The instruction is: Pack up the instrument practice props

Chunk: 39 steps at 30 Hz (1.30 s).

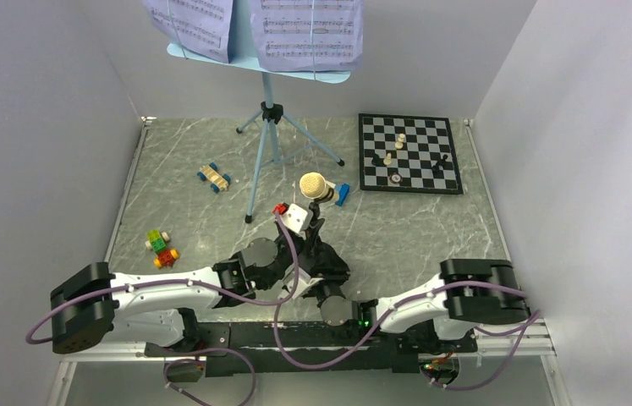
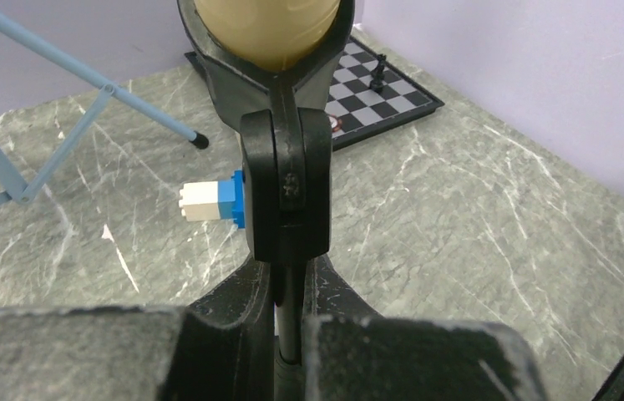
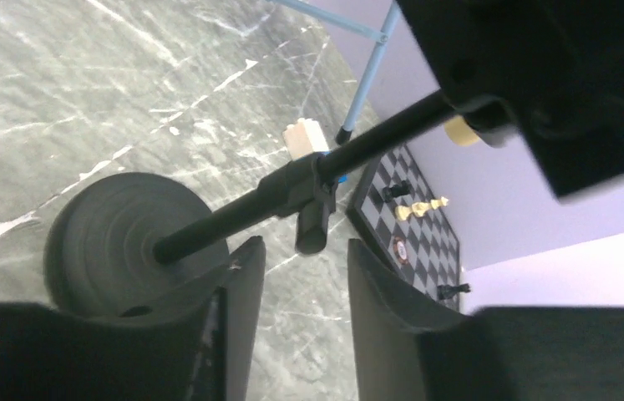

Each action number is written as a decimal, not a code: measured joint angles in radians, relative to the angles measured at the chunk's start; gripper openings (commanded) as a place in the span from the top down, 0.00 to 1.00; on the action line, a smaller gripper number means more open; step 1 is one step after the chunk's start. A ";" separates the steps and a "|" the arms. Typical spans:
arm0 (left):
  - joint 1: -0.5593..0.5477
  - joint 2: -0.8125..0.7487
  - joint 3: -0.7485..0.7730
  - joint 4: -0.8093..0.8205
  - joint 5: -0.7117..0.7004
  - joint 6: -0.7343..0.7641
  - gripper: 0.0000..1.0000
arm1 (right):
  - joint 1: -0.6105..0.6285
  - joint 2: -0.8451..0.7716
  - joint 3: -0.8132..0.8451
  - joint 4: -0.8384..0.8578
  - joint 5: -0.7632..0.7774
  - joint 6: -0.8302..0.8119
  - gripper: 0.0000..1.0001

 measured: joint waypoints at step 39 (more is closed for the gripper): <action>0.010 0.182 0.036 -0.045 -0.024 -0.043 1.00 | -0.241 -0.956 0.099 -1.199 -0.365 1.300 0.11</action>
